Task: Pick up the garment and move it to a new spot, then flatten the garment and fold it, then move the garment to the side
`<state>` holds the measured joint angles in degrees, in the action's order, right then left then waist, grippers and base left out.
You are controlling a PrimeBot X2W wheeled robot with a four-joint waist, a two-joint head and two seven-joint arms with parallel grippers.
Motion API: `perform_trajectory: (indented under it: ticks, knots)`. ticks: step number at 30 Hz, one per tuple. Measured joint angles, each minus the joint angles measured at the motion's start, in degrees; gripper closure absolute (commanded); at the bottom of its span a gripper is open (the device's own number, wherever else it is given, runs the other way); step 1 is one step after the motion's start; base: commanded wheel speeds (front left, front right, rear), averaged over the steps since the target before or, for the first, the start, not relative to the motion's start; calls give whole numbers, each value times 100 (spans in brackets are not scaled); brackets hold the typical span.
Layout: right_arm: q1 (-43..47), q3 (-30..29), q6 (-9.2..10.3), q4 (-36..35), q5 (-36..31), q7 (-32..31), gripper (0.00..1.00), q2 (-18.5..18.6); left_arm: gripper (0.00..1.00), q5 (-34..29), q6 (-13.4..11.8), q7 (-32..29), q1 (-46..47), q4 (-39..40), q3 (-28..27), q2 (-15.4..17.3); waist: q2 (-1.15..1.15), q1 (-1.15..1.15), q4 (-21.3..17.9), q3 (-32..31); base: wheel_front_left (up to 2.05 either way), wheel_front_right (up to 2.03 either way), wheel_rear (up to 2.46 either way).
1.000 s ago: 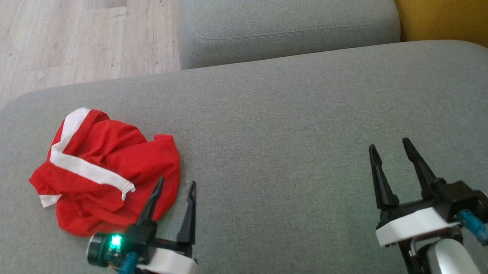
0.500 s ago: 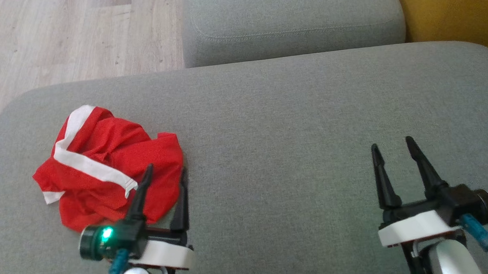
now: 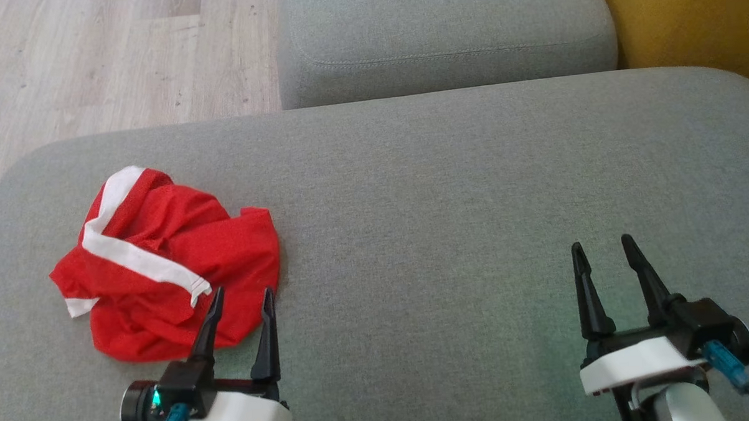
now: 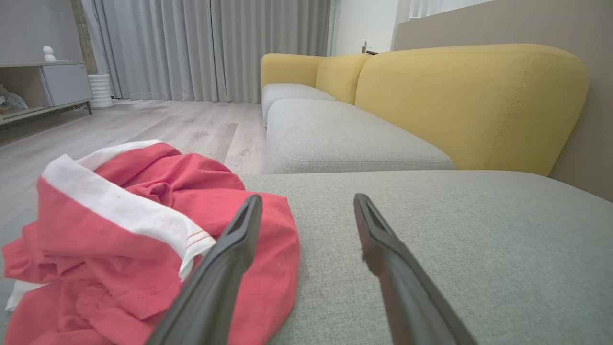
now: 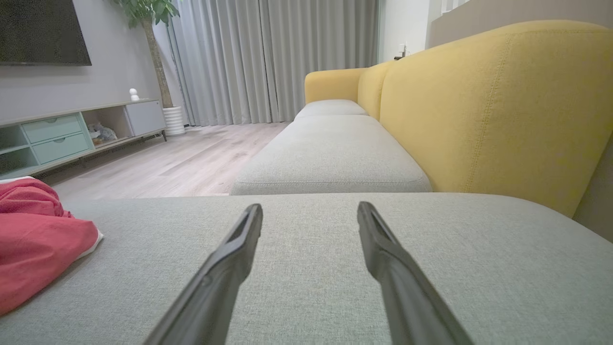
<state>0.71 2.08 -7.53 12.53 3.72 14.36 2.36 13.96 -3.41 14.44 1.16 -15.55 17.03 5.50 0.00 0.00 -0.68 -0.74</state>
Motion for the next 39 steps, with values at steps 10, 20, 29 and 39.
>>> perform_trajectory:
  ticks: [10,20,29,39]
  knots:
    - [-1,11,0,22,89,0,0,0,0,-156,148,0,5,-8,-194,-110,0,0,116,4,0,0,0]
    - [4,292,0,29,201,1,0,1,0,-304,194,0,1,-21,-403,-169,0,0,601,-62,0,0,0]
    - [85,636,0,26,404,1,0,2,0,-405,225,1,-36,-43,-582,-181,0,0,1210,-153,0,0,0]
    - [175,854,0,31,512,1,0,2,0,-499,292,1,-222,-57,-725,-189,0,0,1885,-281,0,0,0]
